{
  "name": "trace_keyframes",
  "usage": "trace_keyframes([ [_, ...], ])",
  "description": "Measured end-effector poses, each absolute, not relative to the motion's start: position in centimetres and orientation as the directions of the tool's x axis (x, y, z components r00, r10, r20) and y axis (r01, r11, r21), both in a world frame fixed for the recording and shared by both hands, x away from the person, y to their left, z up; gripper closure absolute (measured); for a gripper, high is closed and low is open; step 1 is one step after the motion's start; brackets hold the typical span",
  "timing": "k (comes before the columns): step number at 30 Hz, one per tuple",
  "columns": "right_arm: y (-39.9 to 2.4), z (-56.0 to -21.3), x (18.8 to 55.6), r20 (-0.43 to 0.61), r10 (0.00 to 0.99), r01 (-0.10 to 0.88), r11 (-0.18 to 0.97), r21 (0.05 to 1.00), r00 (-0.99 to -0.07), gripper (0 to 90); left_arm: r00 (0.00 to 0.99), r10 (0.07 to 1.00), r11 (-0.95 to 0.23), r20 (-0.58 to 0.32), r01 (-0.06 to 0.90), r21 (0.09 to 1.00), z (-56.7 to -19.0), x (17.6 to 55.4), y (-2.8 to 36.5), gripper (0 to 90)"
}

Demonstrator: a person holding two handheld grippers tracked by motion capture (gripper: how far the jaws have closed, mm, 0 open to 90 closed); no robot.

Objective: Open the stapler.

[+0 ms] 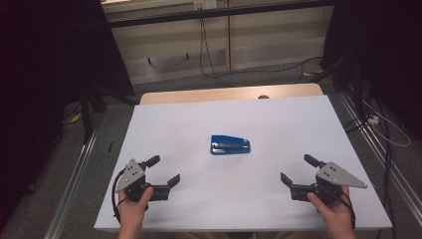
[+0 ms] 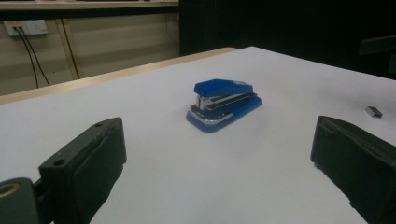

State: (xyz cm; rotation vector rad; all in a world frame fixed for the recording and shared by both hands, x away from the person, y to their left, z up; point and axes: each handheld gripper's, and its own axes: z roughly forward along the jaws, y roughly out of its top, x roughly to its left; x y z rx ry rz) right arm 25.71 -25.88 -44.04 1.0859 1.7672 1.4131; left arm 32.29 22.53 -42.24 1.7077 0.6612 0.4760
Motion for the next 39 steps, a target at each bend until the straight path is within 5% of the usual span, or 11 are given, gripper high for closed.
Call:
trace_keyframes([
  [39, -22.2, -42.0, 30.3, 0.004, 0.87, 0.217, 0.118, 0.969, -0.492, 2.1, 0.802, 0.59, -0.164, -0.092, 0.231, 0.959, -42.0, 38.3, 16.4, 2.6],
])
